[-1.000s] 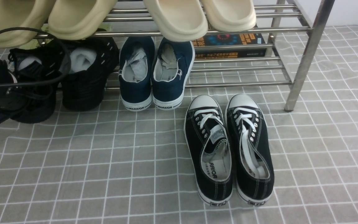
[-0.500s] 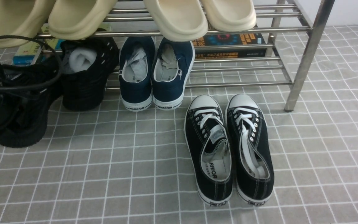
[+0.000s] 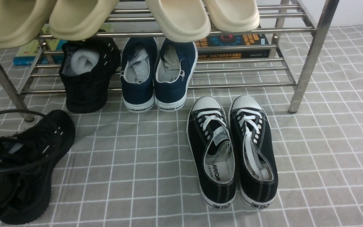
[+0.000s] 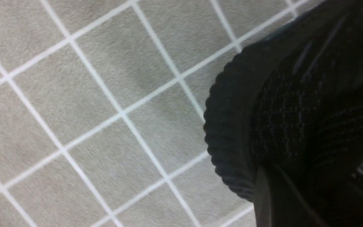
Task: Take the shoes off the shelf with your hand from the grey coffee tablecloth.
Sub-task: 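Set the held shoe down on the floor in front of the rack with the left gripper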
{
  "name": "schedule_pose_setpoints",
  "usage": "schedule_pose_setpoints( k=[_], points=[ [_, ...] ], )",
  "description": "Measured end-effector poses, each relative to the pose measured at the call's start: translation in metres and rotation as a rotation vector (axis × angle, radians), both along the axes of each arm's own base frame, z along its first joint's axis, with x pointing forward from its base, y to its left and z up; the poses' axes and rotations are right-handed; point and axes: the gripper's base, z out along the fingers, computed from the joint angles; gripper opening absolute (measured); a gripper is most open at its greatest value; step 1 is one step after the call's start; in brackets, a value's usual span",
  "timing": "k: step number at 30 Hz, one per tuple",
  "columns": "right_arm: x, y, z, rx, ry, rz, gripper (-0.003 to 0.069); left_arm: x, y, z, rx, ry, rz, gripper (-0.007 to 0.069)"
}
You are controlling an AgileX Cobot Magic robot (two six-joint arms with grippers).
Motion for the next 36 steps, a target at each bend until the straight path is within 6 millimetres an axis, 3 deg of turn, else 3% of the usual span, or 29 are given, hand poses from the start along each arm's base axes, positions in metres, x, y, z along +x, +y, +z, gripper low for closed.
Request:
schedule_pose_setpoints(
  k=[14, 19, 25, 27, 32, 36],
  points=[
    [0.0, 0.0, 0.0, 0.001, 0.0, 0.0, 0.0239, -0.001, 0.001, -0.002, 0.008, -0.002, 0.019, 0.0148],
    [0.0, 0.0, 0.0, 0.001, 0.0, 0.0, 0.0239, -0.001, 0.002, -0.001, 0.026, -0.001, -0.018, 0.0204],
    [0.0, 0.0, 0.0, 0.001, 0.0, 0.0, 0.0239, 0.016, 0.003, 0.028, 0.063, -0.05, -0.078, 0.0346],
    [0.0, 0.0, 0.0, 0.001, 0.0, 0.0, 0.0239, 0.028, 0.003, 0.051, 0.078, -0.116, -0.08, 0.0402],
    [0.0, 0.0, 0.0, 0.001, 0.0, 0.0, 0.0239, 0.052, 0.0, 0.088, 0.059, -0.327, -0.101, 0.044],
    [0.0, 0.0, 0.0, 0.001, 0.0, 0.0, 0.0239, 0.076, -0.008, 0.102, -0.01, -0.51, -0.134, 0.0445]
  ],
)
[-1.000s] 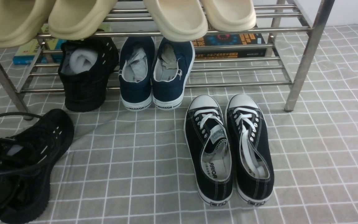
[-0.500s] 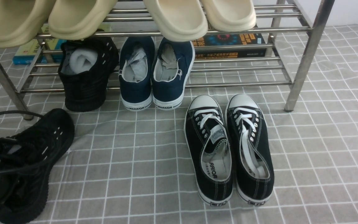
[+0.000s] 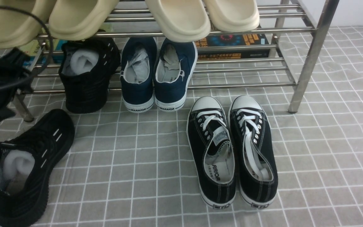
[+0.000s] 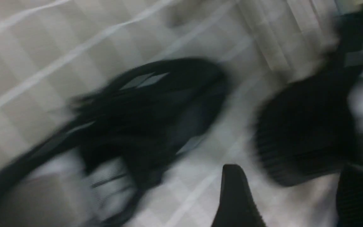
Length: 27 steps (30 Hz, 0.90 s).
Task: Take the shoes off the shelf with your hand from the grey coffee tablecloth.
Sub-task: 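Grasp the leftmost shoe on the bottom shelf of the shoe rack with the left gripper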
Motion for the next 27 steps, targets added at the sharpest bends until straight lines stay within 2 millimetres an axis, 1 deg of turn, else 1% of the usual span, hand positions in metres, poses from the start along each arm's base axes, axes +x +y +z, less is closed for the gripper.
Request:
schedule_pose_setpoints(
  k=[2, 4, 5, 7, 11, 13, 16, 20, 22, 27],
  points=[
    [0.0, 0.0, 0.0, 0.0, 0.0, 0.0, 0.0239, 0.013, -0.004, -0.003, -0.031, -0.048, -0.023, 0.0446],
    [0.0, 0.0, 0.0, 0.0, 0.0, 0.0, 0.0239, 0.018, -0.005, -0.008, -0.044, -0.056, -0.031, 0.0446],
    [0.0, 0.0, 0.0, 0.0, 0.0, 0.0, 0.0239, 0.025, -0.007, -0.014, -0.059, -0.057, -0.038, 0.0446],
    [0.0, 0.0, 0.0, 0.0, 0.0, 0.0, 0.0239, 0.03, -0.008, -0.02, -0.069, -0.057, -0.048, 0.0446],
    [0.0, 0.0, 0.0, 0.0, 0.0, 0.0, 0.0239, 0.036, -0.009, -0.023, -0.079, -0.079, -0.055, 0.0446],
    [0.0, 0.0, 0.0, 0.0, 0.0, 0.0, 0.0239, 0.041, -0.009, -0.023, -0.06, -0.126, -0.07, 0.0446],
    [0.0, 0.0, 0.0, 0.0, 0.0, 0.0, 0.0239, 0.047, -0.009, -0.027, -0.047, -0.144, -0.076, 0.0446],
    [0.0, 0.0, 0.0, 0.0, 0.0, 0.0, 0.0239, 0.056, -0.009, -0.041, -0.066, -0.126, -0.061, 0.0446],
    [0.0, 0.0, 0.0, 0.0, 0.0, 0.0, 0.0239, 0.059, -0.009, -0.045, -0.074, -0.122, -0.055, 0.0446],
    [0.0, 0.0, 0.0, 0.0, 0.0, 0.0, 0.0239, 0.061, -0.01, -0.045, -0.073, -0.139, -0.054, 0.0446]
  ],
)
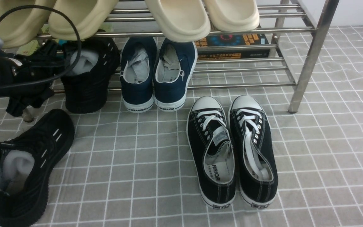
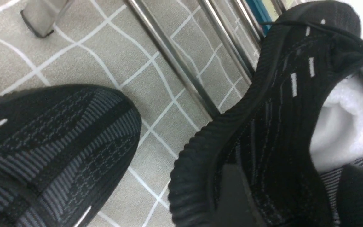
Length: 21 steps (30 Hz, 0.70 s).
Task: Take the shoes off the shelf with your hand from the grey coffee tablecloth.
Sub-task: 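Grasp the leftmost shoe on the bottom shelf of the shoe rack with the left gripper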
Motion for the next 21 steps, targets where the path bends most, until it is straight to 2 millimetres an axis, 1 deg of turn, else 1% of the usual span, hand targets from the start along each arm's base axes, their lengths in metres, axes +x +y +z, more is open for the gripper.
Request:
schedule_pose_setpoints(
  k=[3, 7, 9, 11, 14, 15, 16, 19, 21],
  points=[
    [0.0, 0.0, 0.0, 0.0, 0.0, 0.0, 0.0239, 0.004, -0.004, 0.005, 0.001, -0.02, -0.012, 0.0446],
    [0.0, 0.0, 0.0, 0.0, 0.0, 0.0, 0.0239, 0.016, -0.008, 0.013, 0.0, -0.05, -0.02, 0.0446],
    [0.0, 0.0, 0.0, 0.0, 0.0, 0.0, 0.0239, 0.02, -0.008, 0.014, -0.001, -0.05, -0.021, 0.0446],
    [0.0, 0.0, 0.0, 0.0, 0.0, 0.0, 0.0239, 0.024, -0.008, 0.01, -0.002, -0.034, -0.023, 0.0446],
    [0.0, 0.0, 0.0, 0.0, 0.0, 0.0, 0.0239, 0.03, -0.009, -0.005, -0.002, 0.025, -0.027, 0.0446],
    [0.0, 0.0, 0.0, 0.0, 0.0, 0.0, 0.0239, 0.031, -0.009, -0.006, -0.002, 0.028, -0.027, 0.0446],
    [0.0, 0.0, 0.0, 0.0, 0.0, 0.0, 0.0239, 0.033, -0.009, -0.015, -0.002, 0.056, -0.028, 0.0446],
    [0.0, 0.0, 0.0, 0.0, 0.0, 0.0, 0.0239, 0.034, -0.01, -0.019, -0.002, 0.073, -0.029, 0.0434],
    [0.0, 0.0, 0.0, 0.0, 0.0, 0.0, 0.0239, 0.034, -0.01, -0.02, -0.002, 0.076, -0.031, 0.0406]
  ],
)
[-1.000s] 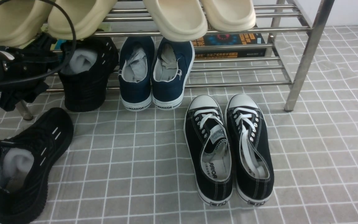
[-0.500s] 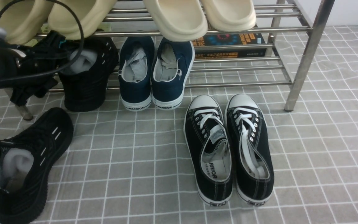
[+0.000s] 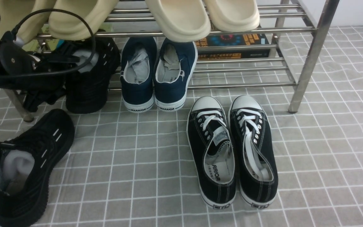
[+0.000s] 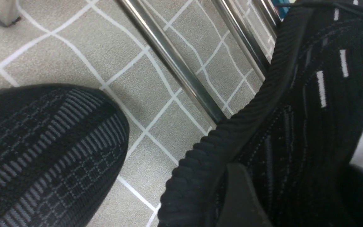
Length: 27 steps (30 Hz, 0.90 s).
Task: Take the shoes off the shelf with your hand from the grey coffee tablecloth.
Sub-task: 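Grasp the leftmost shoe on the bottom shelf of the shoe rack with the left gripper, then set the held shoe down on the floor in front of the rack with the left gripper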
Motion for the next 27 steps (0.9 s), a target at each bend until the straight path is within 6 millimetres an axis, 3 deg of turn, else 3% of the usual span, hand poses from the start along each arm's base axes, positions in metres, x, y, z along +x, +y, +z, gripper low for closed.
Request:
schedule_pose_setpoints(
  k=[2, 6, 7, 10, 21, 27],
  points=[
    [0.0, 0.0, 0.0, 0.0, 0.0, 0.0, 0.0239, 0.0, 0.0, 0.0, 0.004, 0.005, -0.003, 0.0359],
    [0.0, 0.0, 0.0, 0.0, 0.0, 0.0, 0.0239, -0.001, 0.0, -0.001, 0.019, 0.008, -0.013, 0.0179],
    [0.0, 0.0, 0.0, 0.0, 0.0, 0.0, 0.0239, -0.001, 0.0, -0.001, 0.019, 0.008, -0.013, 0.0179],
    [0.0, 0.0, 0.0, 0.0, 0.0, 0.0, 0.0239, -0.001, 0.0, -0.002, 0.029, 0.015, -0.019, 0.0043],
    [0.0, 0.0, 0.0, 0.0, 0.0, 0.0, 0.0239, -0.002, 0.0, -0.003, 0.074, 0.036, -0.059, 0.0021],
    [0.0, 0.0, 0.0, 0.0, 0.0, 0.0, 0.0239, -0.015, 0.001, 0.007, 0.121, 0.105, -0.102, 0.0022]
  ],
)
